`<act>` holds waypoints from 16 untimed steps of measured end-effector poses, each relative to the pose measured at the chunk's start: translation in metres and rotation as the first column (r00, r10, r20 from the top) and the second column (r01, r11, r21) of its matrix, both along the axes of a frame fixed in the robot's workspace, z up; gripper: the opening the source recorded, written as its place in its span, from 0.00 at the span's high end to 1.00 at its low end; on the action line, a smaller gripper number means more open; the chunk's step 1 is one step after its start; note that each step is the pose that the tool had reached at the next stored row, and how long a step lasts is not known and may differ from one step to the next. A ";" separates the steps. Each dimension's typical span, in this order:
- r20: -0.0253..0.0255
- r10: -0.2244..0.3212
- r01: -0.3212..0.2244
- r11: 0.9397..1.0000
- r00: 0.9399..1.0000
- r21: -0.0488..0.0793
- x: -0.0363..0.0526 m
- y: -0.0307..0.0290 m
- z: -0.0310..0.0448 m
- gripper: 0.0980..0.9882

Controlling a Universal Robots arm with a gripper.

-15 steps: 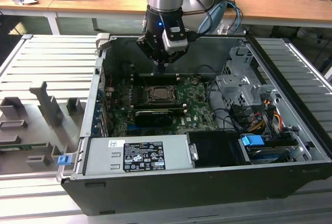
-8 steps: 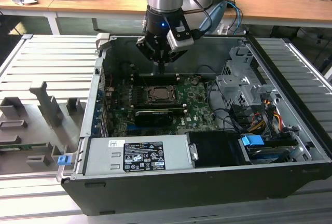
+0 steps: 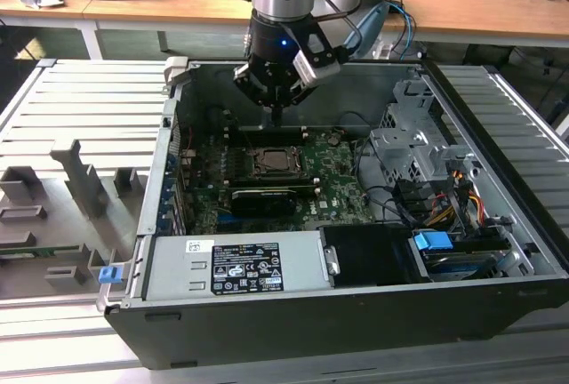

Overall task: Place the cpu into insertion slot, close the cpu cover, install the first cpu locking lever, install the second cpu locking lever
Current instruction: 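Install the first cpu locking lever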

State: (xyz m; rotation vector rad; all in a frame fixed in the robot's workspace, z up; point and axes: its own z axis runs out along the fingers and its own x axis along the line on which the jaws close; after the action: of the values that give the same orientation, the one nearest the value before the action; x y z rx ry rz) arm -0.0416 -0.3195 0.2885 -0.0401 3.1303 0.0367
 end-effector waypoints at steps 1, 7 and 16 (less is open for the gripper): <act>0.000 0.001 -0.001 1.000 1.000 0.000 -0.0009 0.0000 0.0000 0.99; 0.000 0.003 -0.003 1.000 1.000 0.000 -0.0089 0.0000 -0.0002 0.99; 0.000 0.003 -0.003 1.000 1.000 0.000 -0.0180 0.0000 -0.0004 0.99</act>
State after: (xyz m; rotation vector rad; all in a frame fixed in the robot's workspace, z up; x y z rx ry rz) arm -0.0596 -0.3195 0.2881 -0.0450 3.1303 0.0369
